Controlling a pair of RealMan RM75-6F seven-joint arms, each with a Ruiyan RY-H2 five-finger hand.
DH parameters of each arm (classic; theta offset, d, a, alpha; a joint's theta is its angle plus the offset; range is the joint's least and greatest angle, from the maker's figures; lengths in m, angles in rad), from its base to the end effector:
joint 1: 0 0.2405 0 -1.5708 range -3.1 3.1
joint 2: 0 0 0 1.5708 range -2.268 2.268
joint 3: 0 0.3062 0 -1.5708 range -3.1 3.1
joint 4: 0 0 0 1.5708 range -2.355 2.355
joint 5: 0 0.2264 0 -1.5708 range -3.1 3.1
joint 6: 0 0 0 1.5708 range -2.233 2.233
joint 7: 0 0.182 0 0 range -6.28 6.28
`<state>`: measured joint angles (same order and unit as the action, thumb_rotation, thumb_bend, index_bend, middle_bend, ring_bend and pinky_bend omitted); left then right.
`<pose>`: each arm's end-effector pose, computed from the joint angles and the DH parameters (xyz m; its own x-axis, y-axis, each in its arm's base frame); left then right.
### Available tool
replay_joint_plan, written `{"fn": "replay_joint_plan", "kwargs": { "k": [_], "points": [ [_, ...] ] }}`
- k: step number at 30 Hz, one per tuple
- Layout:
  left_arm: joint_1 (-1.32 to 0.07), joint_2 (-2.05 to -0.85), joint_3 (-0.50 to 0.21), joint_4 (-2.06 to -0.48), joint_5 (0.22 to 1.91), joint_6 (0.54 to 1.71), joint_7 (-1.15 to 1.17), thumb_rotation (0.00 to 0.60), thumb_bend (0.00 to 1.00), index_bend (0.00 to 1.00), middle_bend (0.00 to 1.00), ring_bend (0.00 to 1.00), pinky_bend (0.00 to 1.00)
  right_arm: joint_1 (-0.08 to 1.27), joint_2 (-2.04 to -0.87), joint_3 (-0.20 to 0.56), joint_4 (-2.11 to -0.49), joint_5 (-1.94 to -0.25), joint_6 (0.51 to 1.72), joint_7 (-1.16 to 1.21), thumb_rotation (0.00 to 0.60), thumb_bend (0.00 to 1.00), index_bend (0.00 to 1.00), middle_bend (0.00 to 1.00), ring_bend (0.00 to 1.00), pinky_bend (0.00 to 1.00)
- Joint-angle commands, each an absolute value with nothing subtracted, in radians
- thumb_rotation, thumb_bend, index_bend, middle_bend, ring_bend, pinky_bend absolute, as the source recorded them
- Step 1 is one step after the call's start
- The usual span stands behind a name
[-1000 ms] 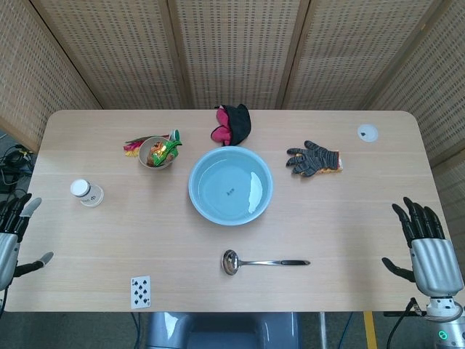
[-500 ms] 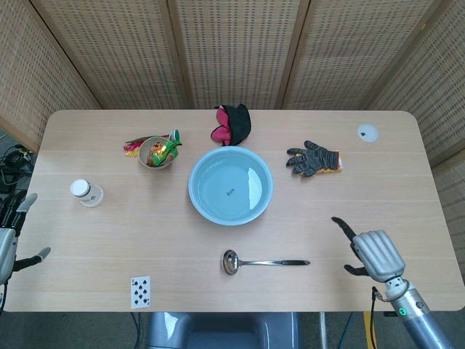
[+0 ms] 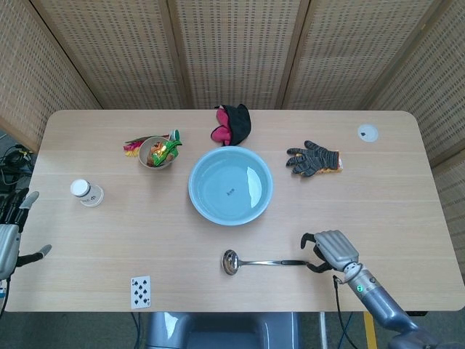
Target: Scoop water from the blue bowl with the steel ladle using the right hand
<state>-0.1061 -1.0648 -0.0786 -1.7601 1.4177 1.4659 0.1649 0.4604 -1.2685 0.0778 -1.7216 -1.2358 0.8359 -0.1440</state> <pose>-0.3404 0.2350 0.1772 0.4507 0.0012 0.8927 0.8920 0.0369 -0.4505 -0.2768 -0.3096 0.0044 0.3133 -0.5326 0.7862 -0.9487 -0.2130 0.2338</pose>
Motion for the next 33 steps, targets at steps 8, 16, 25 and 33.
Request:
{"fn": "replay_joint_plan", "kwargs": {
  "k": [8,16,25,33],
  "points": [
    [-0.112,-1.067,-0.077,-1.755,1.414,1.455,0.161,0.600,0.00,0.00,0.00,0.00,0.00,0.499,-1.415,0.058,-1.689,-1.066,0.879,-0.361,0.600,0.46,0.48,1.00,0.96,1.00],
    [-0.114,-1.066,-0.075,-1.751,1.413,1.450,0.159,0.600,0.00,0.00,0.00,0.00,0.00,0.513,-1.494,0.041,-1.661,-1.002,0.914,-0.448,0.600,0.46,0.48,1.00,0.96,1.00],
    [-0.115,-1.066,-0.075,-1.750,1.413,1.452,0.160,0.600,0.00,0.00,0.00,0.00,0.00,0.524,-1.543,0.022,-1.628,-0.963,0.935,-0.502,0.600,0.47,0.48,1.00,0.96,1.00],
    [-0.116,-1.065,-0.074,-1.750,1.412,1.450,0.160,0.600,0.00,0.00,0.00,0.00,0.00,0.532,-1.576,0.026,-1.596,-0.940,0.947,-0.512,0.600,0.47,0.47,1.00,0.96,1.00]
  ]
}}
